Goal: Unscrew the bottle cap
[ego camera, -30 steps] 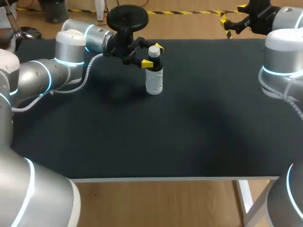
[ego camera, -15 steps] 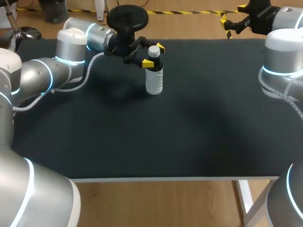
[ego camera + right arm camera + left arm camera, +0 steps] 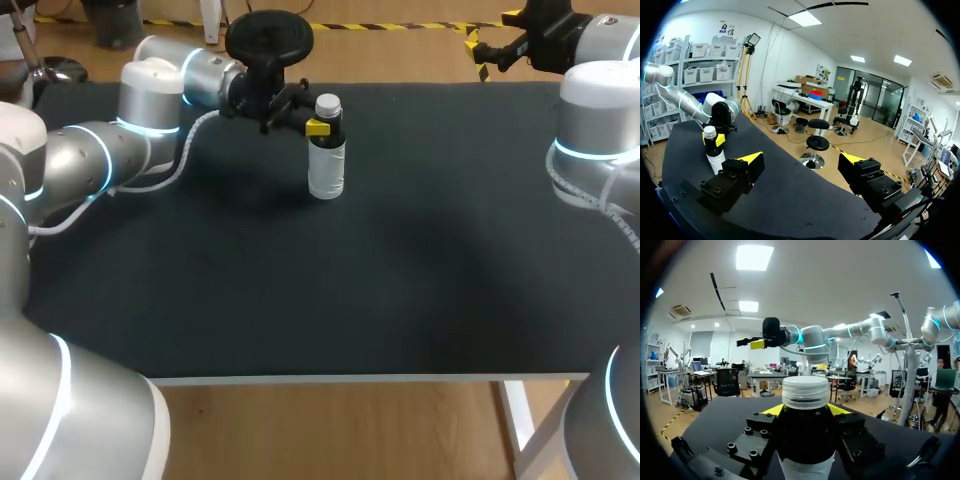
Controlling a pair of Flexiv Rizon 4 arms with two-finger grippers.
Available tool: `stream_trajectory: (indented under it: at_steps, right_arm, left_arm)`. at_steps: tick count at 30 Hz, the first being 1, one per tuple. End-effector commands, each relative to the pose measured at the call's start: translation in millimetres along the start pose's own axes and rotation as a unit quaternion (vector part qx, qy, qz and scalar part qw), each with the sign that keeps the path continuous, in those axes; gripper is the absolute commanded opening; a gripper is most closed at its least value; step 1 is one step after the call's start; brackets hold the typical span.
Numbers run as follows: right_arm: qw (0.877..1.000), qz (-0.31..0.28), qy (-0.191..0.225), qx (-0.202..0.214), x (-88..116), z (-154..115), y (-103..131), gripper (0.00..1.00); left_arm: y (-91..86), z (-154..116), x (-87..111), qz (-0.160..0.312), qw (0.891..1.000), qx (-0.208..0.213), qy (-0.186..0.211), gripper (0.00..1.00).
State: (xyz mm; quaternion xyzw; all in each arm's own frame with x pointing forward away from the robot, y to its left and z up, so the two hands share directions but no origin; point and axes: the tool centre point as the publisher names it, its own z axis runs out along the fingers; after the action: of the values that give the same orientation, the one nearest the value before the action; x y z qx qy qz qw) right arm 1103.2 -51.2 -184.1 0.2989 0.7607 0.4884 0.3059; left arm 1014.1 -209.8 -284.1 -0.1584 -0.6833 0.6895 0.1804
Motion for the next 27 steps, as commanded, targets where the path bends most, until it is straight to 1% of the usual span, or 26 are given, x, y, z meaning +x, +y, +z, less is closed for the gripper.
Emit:
stream_trajectory:
  at_steps: [1, 8, 14, 21, 27]
  right_arm:
    - [1.000, 0.000, 0.000, 0.000, 0, 0, 0, 1.00]
    - [1.000, 0.000, 0.000, 0.000, 0, 0, 0, 1.00]
    - [1.000, 0.000, 0.000, 0.000, 0, 0, 0, 1.00]
    - [1.000, 0.000, 0.000, 0.000, 0, 0, 0, 1.00]
    - [1.000, 0.000, 0.000, 0.000, 0, 0, 0, 1.00]
  left_arm:
    - [2.7, -2, -7.7, 0.000, 0.998, 0.001, 0.065, 0.00]
    - [-1.5, -7, -5.8, 0.017, 0.998, 0.000, 0.058, 0.00]
    - [-9.1, -21, -2.9, 0.038, 0.999, 0.008, 0.032, 0.00]
    - [-14.3, -34, -3.5, 0.040, 0.999, 0.006, 0.015, 0.00]
    - [-15.3, -39, -4.0, 0.037, 0.999, 0.002, 0.009, 0.00]
